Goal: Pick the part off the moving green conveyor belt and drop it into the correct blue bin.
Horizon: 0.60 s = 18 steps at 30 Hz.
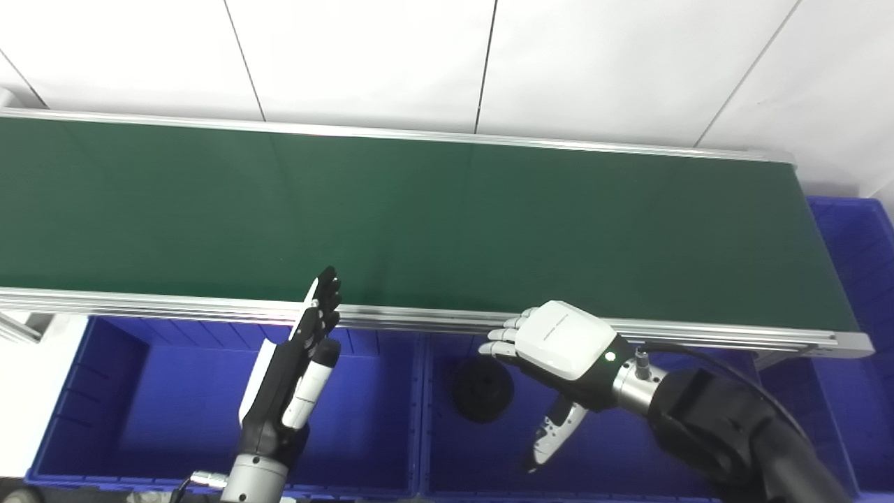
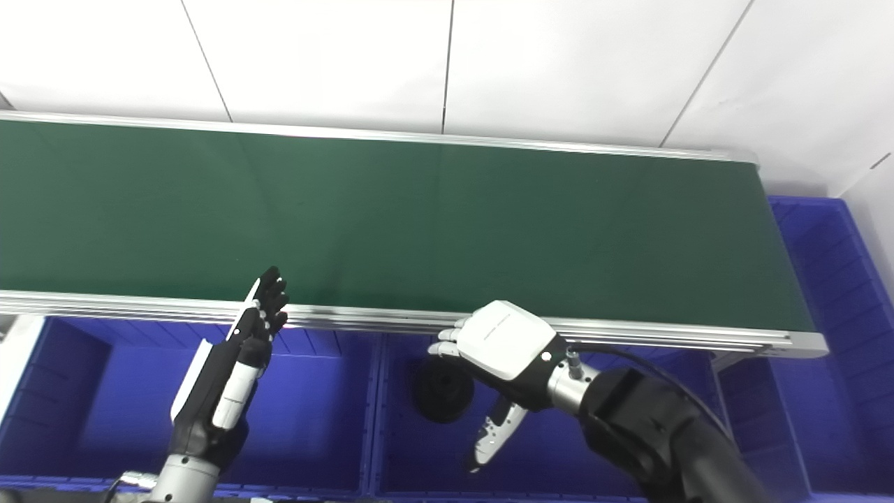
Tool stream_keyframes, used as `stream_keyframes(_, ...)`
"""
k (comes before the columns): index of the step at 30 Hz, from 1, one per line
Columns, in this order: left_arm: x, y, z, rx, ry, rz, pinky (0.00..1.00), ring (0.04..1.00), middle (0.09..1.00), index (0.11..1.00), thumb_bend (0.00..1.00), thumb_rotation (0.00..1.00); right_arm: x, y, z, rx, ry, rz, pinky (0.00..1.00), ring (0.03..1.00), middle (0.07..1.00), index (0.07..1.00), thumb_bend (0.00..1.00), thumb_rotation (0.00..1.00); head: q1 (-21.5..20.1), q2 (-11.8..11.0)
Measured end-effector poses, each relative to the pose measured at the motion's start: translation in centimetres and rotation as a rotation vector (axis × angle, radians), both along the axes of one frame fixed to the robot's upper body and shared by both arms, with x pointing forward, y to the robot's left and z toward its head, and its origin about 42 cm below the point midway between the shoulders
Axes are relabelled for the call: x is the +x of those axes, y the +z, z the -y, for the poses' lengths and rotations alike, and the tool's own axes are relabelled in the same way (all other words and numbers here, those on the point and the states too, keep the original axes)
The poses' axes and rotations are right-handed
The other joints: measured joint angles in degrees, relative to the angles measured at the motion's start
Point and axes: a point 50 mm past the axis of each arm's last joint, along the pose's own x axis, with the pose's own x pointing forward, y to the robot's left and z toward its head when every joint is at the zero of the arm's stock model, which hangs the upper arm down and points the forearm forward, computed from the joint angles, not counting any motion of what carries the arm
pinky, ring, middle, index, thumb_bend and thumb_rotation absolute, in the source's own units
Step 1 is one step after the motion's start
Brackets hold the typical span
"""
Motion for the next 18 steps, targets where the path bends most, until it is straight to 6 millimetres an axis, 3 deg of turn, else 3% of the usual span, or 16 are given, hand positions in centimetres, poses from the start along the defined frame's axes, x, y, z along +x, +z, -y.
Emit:
stream_keyframes(6, -0.3, -0.1, 0.0, 0.005, 0.003, -0.008, 1.0, 1.0, 1.0, 1.0, 0.66, 0.93, -2.6, -0.5, 0.0, 0.27, -0.23, 0.001, 0.66, 0.795, 0.83, 0.818, 1.0, 0.66, 2.72, -0.79)
stream_keyframes(8, -0.3, -0.1, -0.1, 0.011, 0.003, -0.007, 0.99, 0.994, 1.0, 1.0, 0.65, 0.92, -4.0, -1.0, -0.2, 0.402, -0.316, -0.02, 0.62, 0.776, 0.831, 0.836, 1.0, 0.77, 4.2, -1.4)
stream_keyframes(11, -0.4, -0.2, -0.2, 0.023, 0.006, 0.0, 0.99, 0.989, 1.0, 1.0, 0.66, 0.92, -6.3, -1.5, -1.5, 0.706, -0.535, -0.041, 0.65, 0.791, 0.849, 0.86, 0.94, 0.85, 5.09, -2.28)
stream_keyframes(16, -0.6, -0.3, -0.7, 0.031, 0.011, 0.019, 0.98, 0.992, 1.0, 1.0, 0.68, 0.91, -9.7, -3.5, -6.2, 1.239, -0.914, -0.142, 0.74, 0.831, 0.891, 0.923, 0.87, 0.94, 5.36, -3.33)
stream_keyframes(18, -0.6, -0.3, -0.9, 0.034, 0.016, 0.024, 0.98, 0.994, 1.0, 1.0, 0.68, 0.91, -10.3, -4.8, -5.7, 1.357, -1.038, -0.139, 0.8, 0.868, 0.92, 0.952, 0.83, 0.97, 5.45, -3.96)
